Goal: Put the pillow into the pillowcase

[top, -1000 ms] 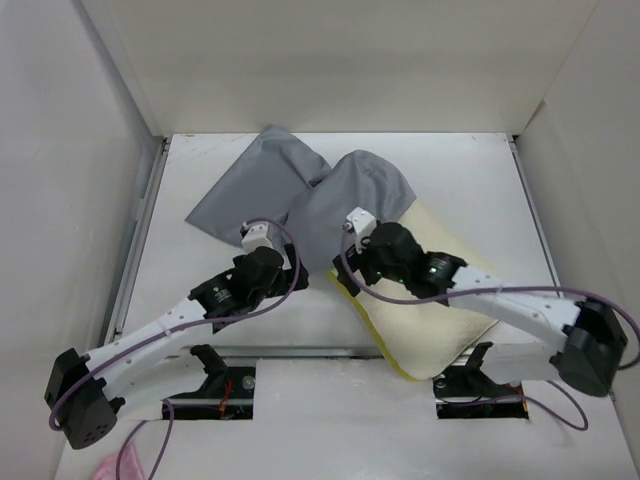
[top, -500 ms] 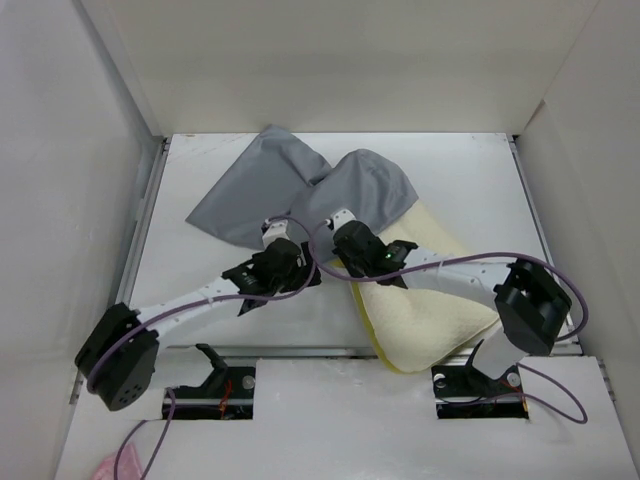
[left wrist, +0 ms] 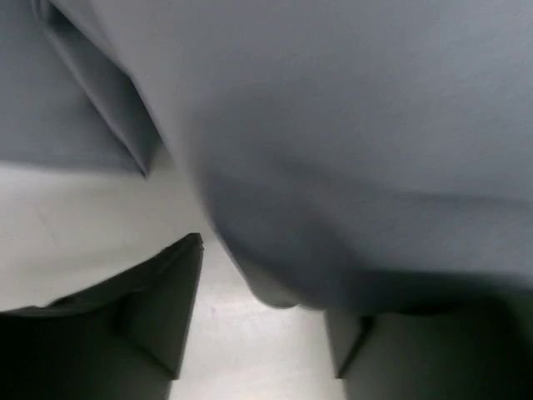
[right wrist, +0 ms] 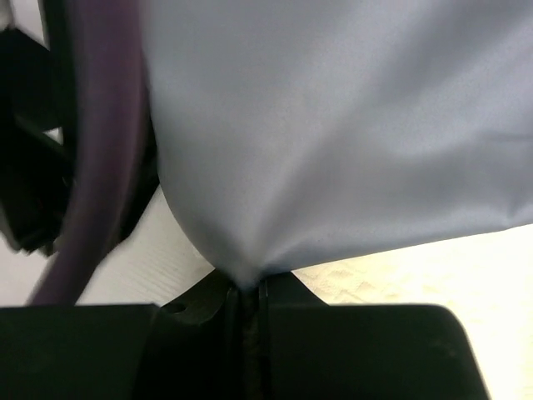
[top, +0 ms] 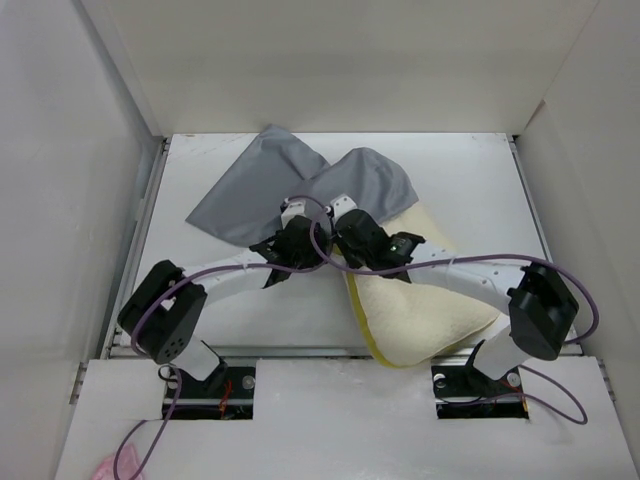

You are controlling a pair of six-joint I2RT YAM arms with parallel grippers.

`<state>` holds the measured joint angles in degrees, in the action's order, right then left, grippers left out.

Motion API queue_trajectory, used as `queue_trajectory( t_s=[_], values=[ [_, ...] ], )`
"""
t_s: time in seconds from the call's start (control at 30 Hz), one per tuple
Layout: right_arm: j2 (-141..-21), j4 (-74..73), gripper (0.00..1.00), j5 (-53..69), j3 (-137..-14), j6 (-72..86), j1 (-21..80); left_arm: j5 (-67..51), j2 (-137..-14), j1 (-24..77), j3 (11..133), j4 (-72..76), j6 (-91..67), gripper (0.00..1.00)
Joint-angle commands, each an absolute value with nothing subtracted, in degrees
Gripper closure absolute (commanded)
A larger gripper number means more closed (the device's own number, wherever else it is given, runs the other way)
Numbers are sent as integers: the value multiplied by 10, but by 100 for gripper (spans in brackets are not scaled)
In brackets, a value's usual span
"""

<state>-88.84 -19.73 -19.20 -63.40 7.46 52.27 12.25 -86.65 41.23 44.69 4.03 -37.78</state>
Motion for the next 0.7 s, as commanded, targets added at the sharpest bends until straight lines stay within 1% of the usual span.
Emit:
queue_trajectory(
  t_s=[0.0, 0.03, 0.07, 0.1, 0.2, 0.23, 0.27, 0.37, 0.5, 0.53, 0.57, 0.67],
  values=[
    [-850, -177, 100, -177, -672, 74, 525, 172, -875, 395, 492, 72, -370, 51],
    [-850, -171, 100, -177, -672, 74, 525, 172, -875, 395, 506, 72, -363, 68],
    [-844, -164, 100, -177, -672, 74, 517, 178, -881, 395, 513, 67, -358, 89],
    [-844, -157, 100, -182, -678, 79, 506, 178, -882, 395, 522, 61, -358, 100],
    [-844, -88, 100, -173, -678, 84, 478, 178, -847, 414, 533, 54, -321, 100],
    [-844, -59, 100, -165, -672, 84, 461, 186, -832, 436, 533, 34, -316, 100],
    [-844, 9, 100, -158, -663, 84, 453, 186, -818, 446, 533, 28, -316, 100],
    [-850, 105, 100, -144, -656, 91, 434, 147, -754, 487, 517, 22, -300, 100],
    [-888, 193, 100, -150, -693, 98, 434, 70, -722, 547, 512, -10, -306, 100],
    [-910, 210, 100, -150, -693, 105, 434, 31, -722, 562, 512, -16, -306, 100],
    [-924, 221, 100, -161, -700, 105, 434, 17, -722, 594, 517, -24, -306, 100],
    [-983, 229, 100, -172, -726, 131, 434, -48, -722, 634, 523, -30, -306, 100]
  ],
)
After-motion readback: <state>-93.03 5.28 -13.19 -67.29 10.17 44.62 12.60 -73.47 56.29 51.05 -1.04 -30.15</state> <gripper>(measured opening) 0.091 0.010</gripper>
